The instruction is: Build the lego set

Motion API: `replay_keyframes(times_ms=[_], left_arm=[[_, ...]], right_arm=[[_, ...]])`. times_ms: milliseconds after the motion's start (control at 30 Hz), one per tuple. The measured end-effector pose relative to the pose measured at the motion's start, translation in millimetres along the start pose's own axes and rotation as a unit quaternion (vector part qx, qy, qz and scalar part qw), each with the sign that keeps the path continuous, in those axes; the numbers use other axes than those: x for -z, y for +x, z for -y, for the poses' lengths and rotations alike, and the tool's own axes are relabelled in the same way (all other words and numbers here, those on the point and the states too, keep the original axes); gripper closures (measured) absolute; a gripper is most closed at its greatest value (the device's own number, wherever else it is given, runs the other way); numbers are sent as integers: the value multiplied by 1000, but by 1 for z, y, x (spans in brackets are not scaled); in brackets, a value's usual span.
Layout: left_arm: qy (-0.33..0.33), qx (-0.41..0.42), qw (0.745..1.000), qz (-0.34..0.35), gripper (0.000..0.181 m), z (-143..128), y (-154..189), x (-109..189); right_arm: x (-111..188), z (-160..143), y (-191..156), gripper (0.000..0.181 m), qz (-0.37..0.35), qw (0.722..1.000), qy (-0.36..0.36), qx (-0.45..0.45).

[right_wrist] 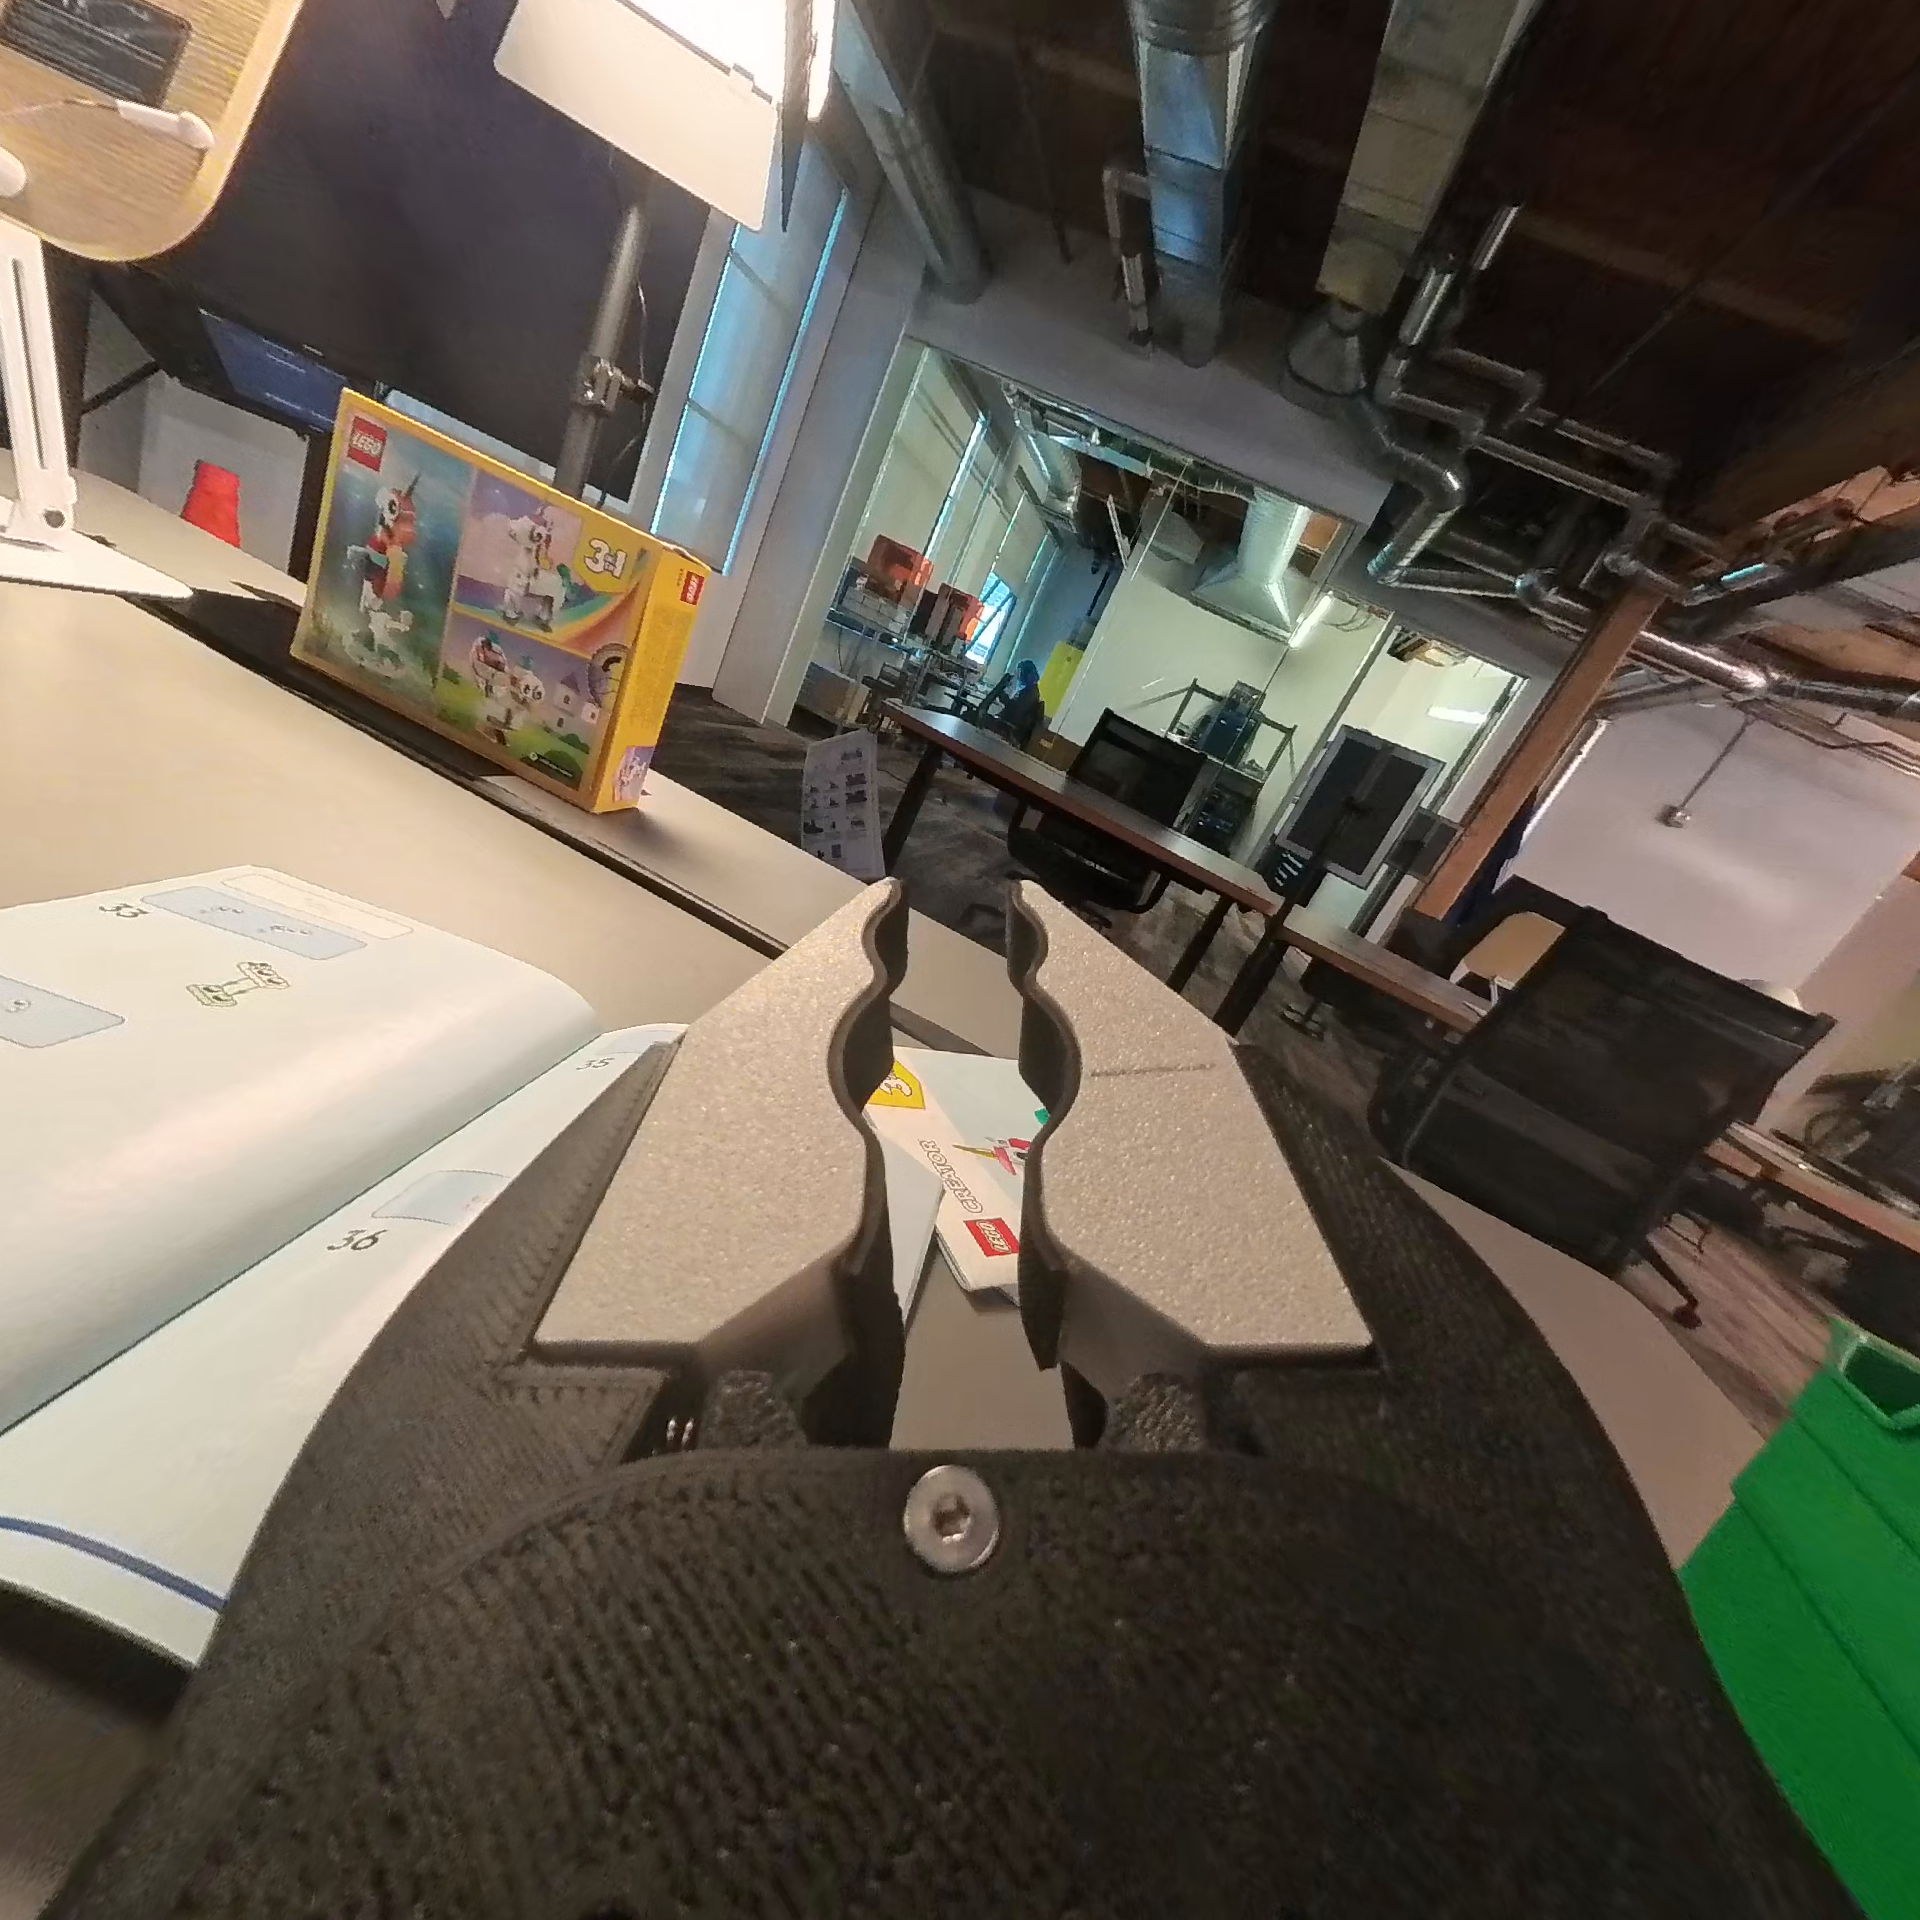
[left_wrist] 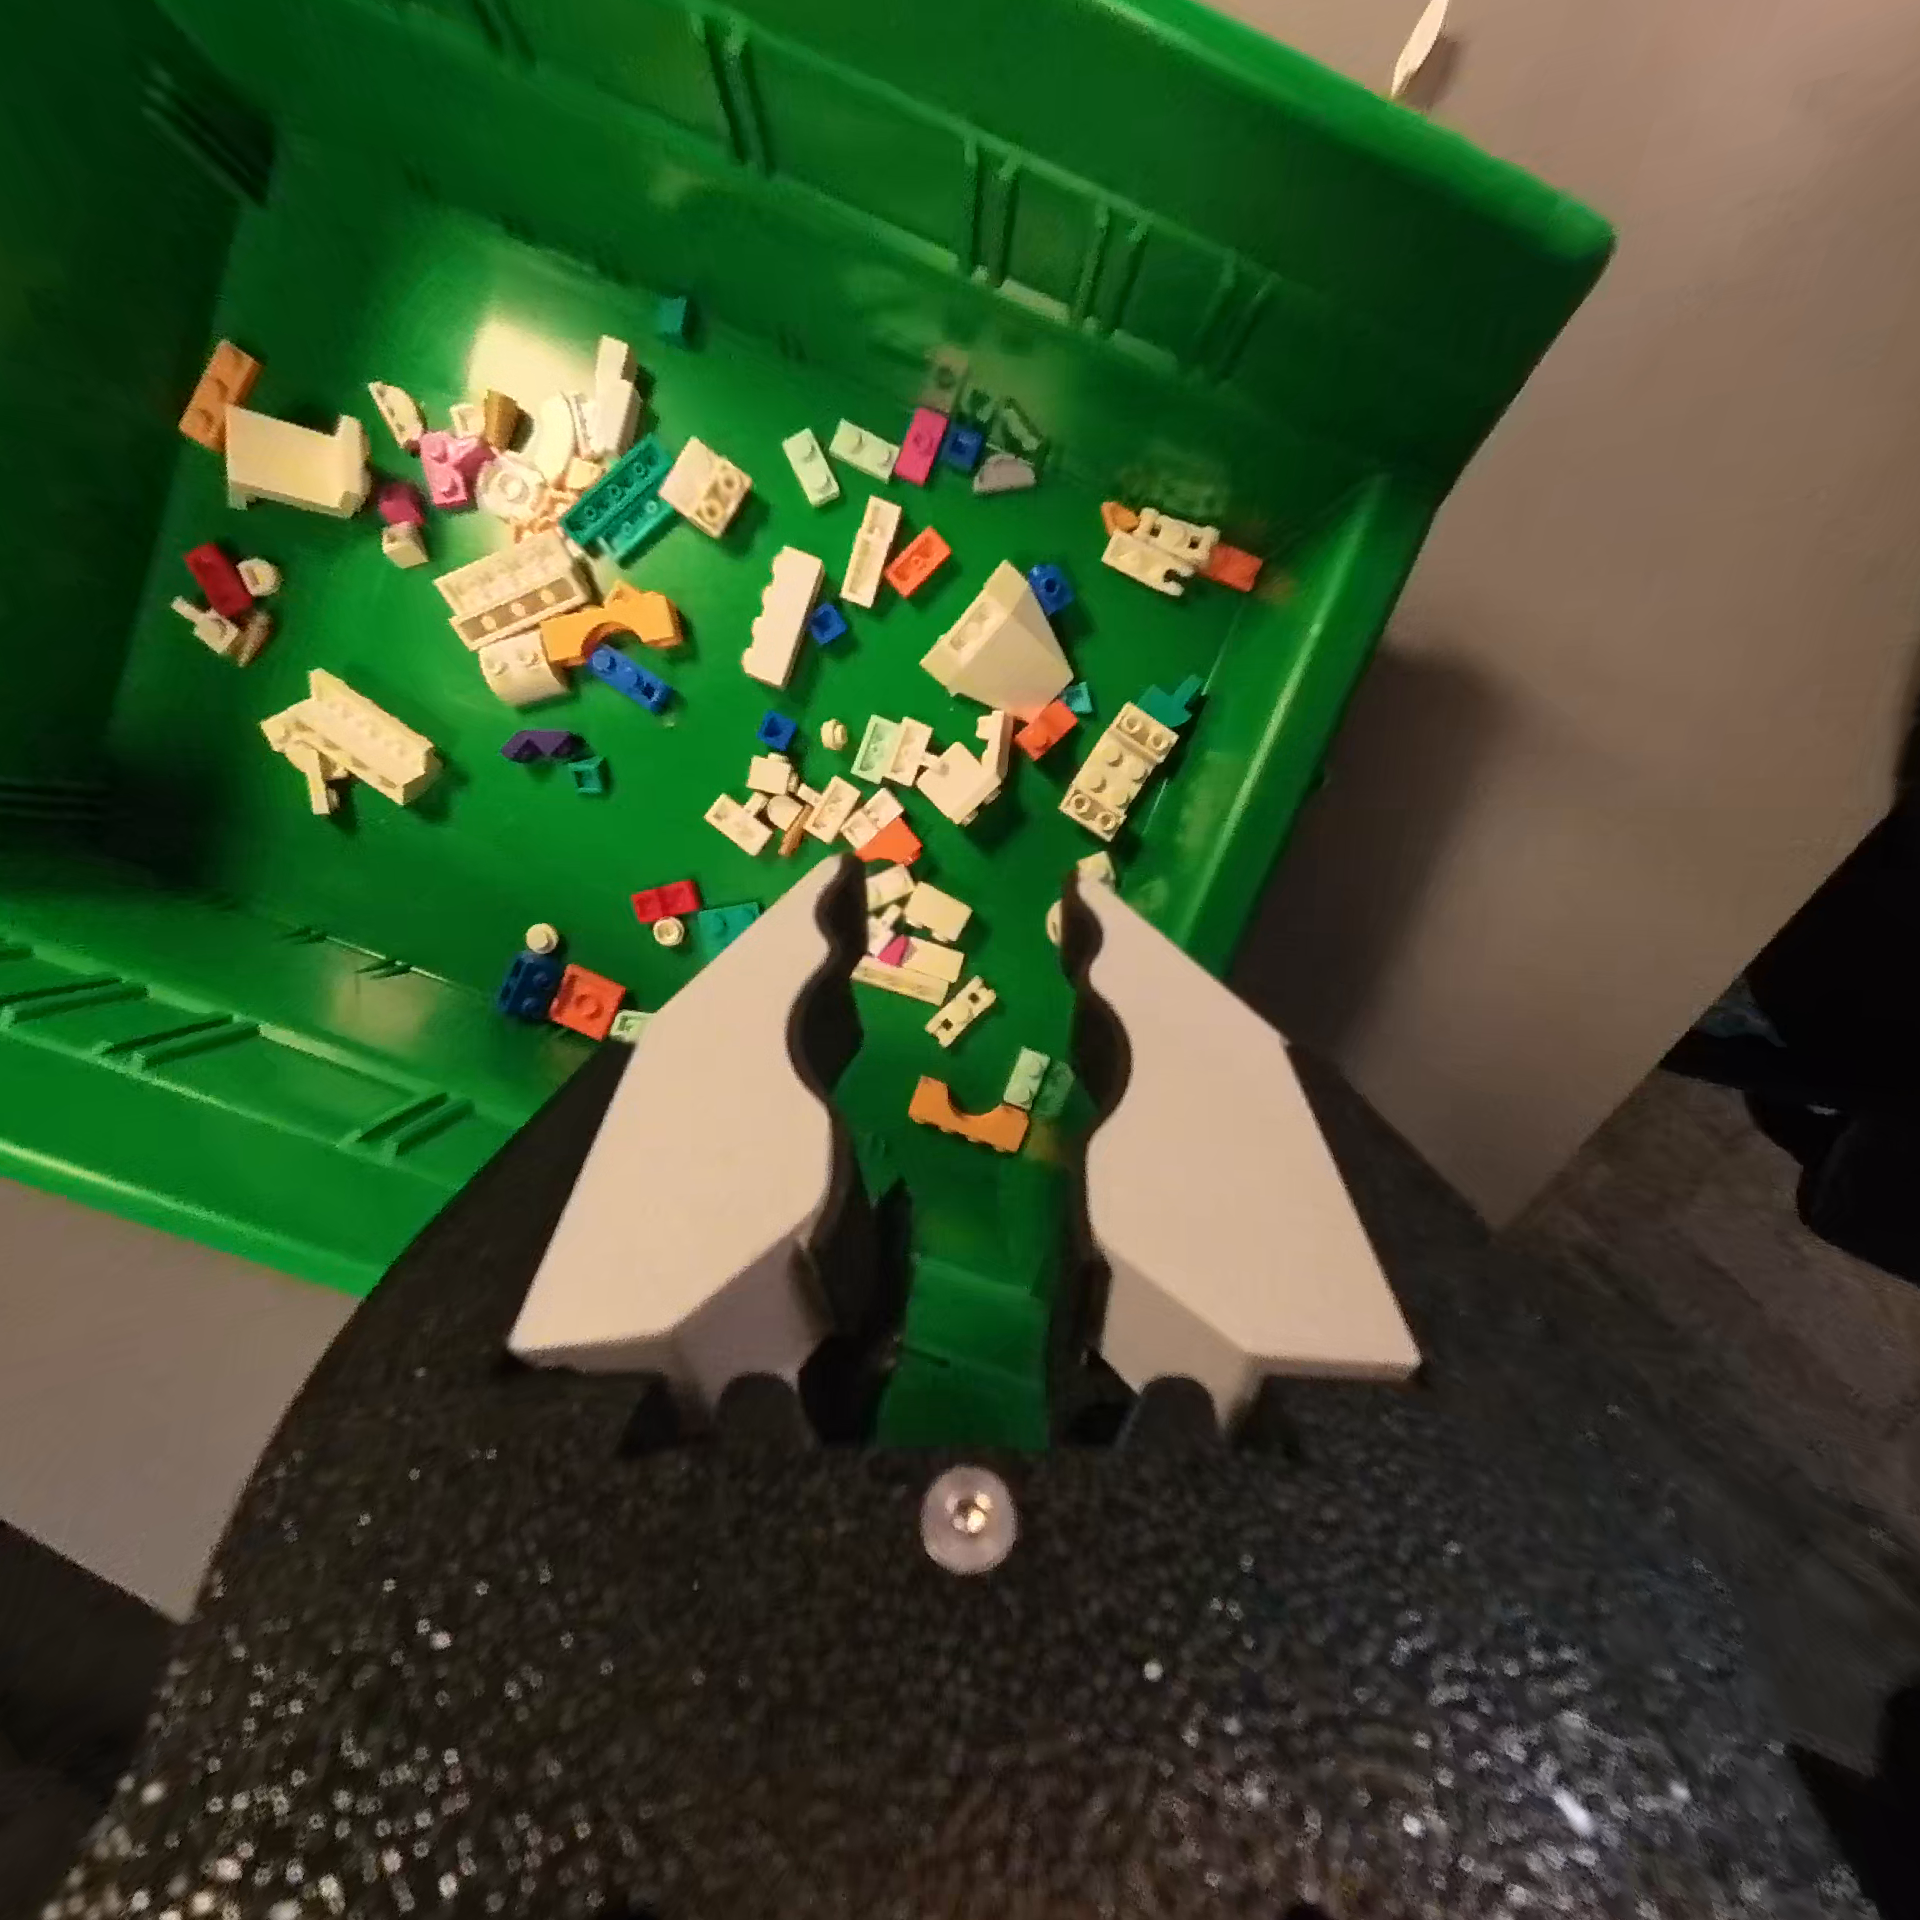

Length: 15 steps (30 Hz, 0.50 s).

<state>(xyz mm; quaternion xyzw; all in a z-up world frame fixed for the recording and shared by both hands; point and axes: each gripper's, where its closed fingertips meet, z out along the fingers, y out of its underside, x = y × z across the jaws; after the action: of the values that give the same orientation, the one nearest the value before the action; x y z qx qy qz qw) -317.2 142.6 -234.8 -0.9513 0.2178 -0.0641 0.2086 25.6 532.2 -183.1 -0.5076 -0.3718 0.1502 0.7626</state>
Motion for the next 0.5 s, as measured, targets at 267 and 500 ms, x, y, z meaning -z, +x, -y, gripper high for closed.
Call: replay_keyframes(times_ms=[267,500], left_arm=[[0,30,999,-34,158,3,4,-7],[5,167,986,15,165,7,-24,-5]], right_arm=[[0,0,0,165,1,1000,0,1],[0,1,-1,165,3,1000,4,-4]])
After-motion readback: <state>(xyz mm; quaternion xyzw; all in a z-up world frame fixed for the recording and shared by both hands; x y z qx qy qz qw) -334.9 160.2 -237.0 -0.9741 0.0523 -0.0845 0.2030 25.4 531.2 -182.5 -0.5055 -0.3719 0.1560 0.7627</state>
